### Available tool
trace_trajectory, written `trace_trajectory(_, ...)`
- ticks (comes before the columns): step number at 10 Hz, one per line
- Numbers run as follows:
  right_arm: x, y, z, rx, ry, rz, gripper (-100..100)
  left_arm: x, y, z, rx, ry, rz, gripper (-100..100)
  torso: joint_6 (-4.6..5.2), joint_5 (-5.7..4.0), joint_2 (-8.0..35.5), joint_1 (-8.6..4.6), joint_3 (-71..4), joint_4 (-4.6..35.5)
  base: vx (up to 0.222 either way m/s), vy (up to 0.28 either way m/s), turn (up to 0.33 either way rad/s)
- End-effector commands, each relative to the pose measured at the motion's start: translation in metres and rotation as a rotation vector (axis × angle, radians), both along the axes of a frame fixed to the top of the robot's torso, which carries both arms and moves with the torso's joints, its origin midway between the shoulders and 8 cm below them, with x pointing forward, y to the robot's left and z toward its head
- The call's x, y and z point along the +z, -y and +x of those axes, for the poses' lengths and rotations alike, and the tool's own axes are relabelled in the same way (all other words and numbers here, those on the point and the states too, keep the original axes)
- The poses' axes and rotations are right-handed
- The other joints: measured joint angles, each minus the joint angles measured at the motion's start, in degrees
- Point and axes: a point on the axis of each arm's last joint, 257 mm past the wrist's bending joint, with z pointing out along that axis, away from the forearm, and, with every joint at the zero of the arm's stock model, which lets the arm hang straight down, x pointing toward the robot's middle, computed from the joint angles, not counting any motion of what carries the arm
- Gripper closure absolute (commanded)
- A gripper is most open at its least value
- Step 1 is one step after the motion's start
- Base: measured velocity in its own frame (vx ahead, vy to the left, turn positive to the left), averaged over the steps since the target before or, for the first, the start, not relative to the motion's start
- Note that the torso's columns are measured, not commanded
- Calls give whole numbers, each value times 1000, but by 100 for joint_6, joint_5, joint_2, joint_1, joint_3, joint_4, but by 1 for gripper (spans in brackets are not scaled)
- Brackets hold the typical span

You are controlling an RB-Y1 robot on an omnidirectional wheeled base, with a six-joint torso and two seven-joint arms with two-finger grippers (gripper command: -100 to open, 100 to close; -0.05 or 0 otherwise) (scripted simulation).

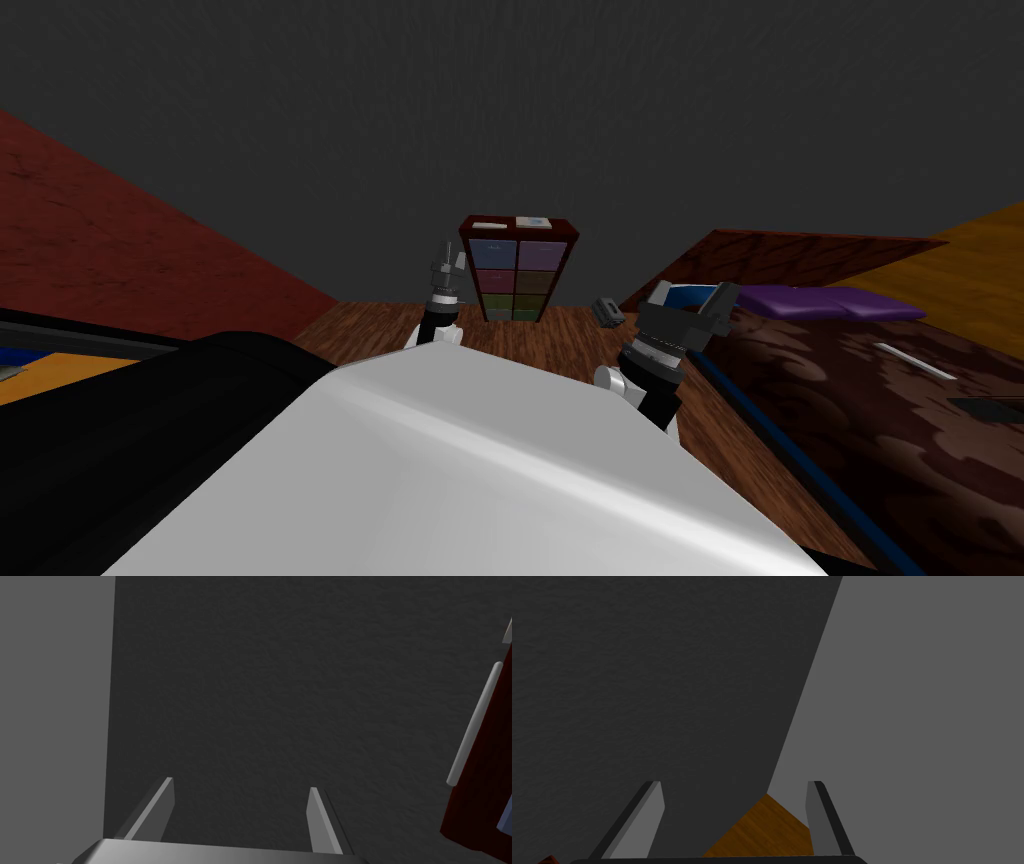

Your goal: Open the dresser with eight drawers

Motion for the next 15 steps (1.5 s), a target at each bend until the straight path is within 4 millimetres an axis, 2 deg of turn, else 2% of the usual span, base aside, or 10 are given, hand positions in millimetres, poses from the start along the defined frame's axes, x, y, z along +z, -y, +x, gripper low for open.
trace_trajectory(1,0,0,0,0,0,0,0,0,0,0,0,0,0,0,0,0,232,0,-467,235,0,0,0)
trace_trajectory(9,0,0,0,0,0,0,0,0,0,0,0,0,0,0,0,0,3539,0,-7073,3537,0,0,0)
trace_trajectory(10,0,0,0,0,0,0,0,-8,3,4,-17,-20,39,-100,0,0,3962,0,-7919,3960,37,-27,2)
trace_trajectory(12,0,0,0,0,0,0,0,-19,4,9,-27,-45,68,-100,0,-3,4195,-11,-8434,4201,56,-55,6)
trace_trajectory(15,0,0,0,0,0,0,0,-41,2,18,-33,-89,97,-100,0,0,4221,-1,-8461,4226,89,-70,6)
